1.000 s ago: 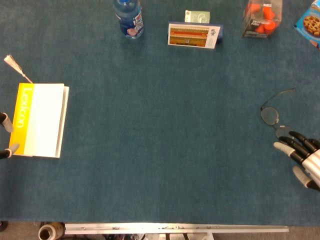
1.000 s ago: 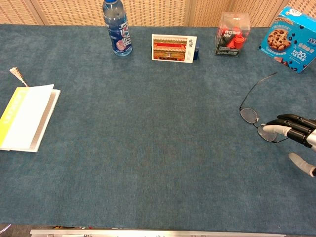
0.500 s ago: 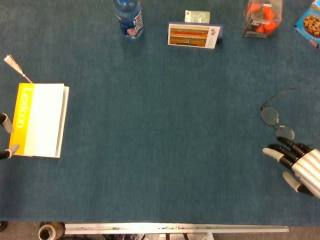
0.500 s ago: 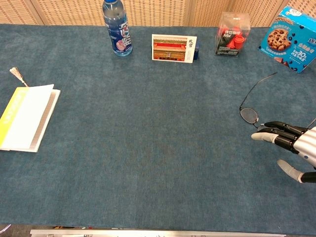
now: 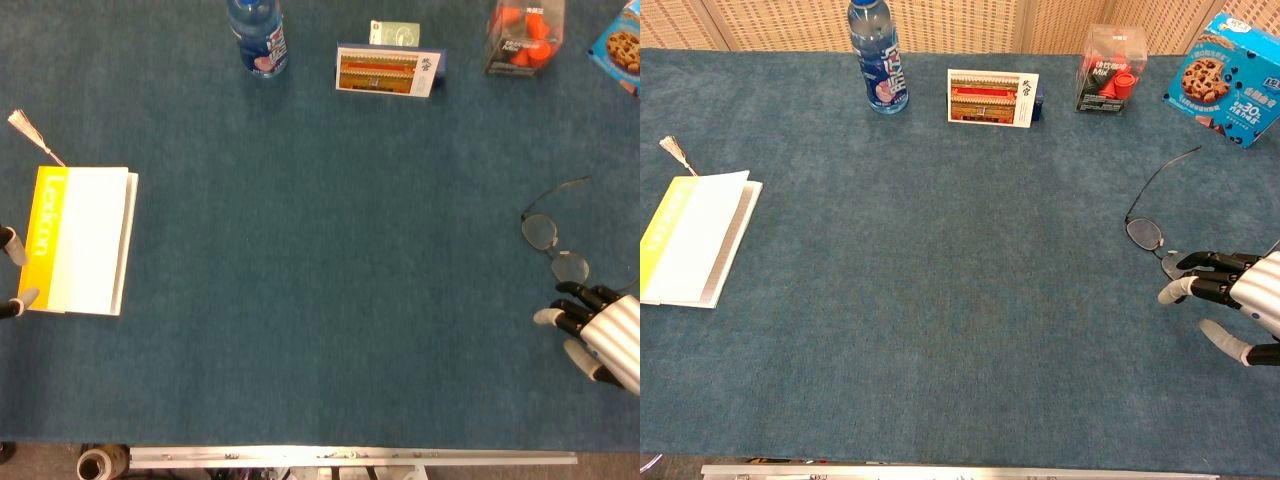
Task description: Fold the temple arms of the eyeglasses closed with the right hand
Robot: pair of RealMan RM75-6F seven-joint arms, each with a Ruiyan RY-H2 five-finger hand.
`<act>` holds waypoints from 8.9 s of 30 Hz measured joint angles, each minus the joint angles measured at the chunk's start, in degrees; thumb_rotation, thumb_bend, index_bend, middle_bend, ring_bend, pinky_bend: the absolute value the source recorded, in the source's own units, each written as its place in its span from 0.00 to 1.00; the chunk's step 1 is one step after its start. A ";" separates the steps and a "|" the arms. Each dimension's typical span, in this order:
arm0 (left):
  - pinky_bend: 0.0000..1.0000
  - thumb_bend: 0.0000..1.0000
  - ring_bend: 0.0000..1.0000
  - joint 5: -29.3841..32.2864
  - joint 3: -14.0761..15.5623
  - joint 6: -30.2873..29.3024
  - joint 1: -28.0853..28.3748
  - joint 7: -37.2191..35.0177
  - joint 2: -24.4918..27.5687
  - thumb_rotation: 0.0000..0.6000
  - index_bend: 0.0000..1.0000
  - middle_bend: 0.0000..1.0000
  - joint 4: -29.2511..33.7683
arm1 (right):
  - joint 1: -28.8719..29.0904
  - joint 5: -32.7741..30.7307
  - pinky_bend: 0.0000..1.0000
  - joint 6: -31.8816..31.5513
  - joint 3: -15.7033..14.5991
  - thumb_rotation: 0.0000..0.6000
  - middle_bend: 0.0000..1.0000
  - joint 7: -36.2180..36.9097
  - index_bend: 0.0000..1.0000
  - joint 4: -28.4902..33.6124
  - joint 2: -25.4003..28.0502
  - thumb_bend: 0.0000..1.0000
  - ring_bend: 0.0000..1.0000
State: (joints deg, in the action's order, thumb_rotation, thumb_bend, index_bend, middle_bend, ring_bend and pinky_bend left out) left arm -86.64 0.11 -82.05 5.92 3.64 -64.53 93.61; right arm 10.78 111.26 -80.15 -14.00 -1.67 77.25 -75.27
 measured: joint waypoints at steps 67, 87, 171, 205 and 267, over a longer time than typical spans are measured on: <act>0.54 0.00 0.41 -0.66 0.34 0.27 0.24 0.81 -0.26 1.00 0.56 0.51 0.07 | 0.09 -10.69 0.54 9.01 3.53 1.00 0.55 -16.62 0.48 10.01 9.51 0.51 0.33; 0.54 0.00 0.41 -0.45 0.29 0.36 0.26 0.84 -0.33 1.00 0.56 0.51 0.01 | 0.86 -9.06 0.54 8.66 3.67 1.00 0.51 -13.87 0.48 9.52 9.56 0.51 0.34; 0.54 0.00 0.41 -0.51 0.30 0.07 0.08 0.52 -0.16 1.00 0.56 0.51 0.08 | 5.28 -18.72 0.58 19.21 5.09 1.00 0.54 -12.64 0.48 11.42 11.08 0.51 0.33; 0.54 0.00 0.41 -0.39 0.24 0.19 0.11 0.46 -0.14 1.00 0.56 0.51 -0.01 | 3.53 -2.78 0.53 1.62 2.61 1.00 0.45 -0.72 0.48 17.18 12.96 0.36 0.30; 0.54 0.00 0.41 -5.22 0.91 2.32 3.88 1.03 0.16 1.00 0.56 0.51 -3.72 | -10.68 -18.73 0.30 -17.86 19.13 1.00 0.24 -14.19 0.27 8.69 8.60 0.51 0.12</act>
State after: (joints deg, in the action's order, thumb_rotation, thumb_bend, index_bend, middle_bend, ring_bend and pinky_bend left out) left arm -91.86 1.02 -79.73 9.81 4.67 -64.37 89.89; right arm 0.09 92.53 -98.01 5.13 -15.86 85.94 -66.67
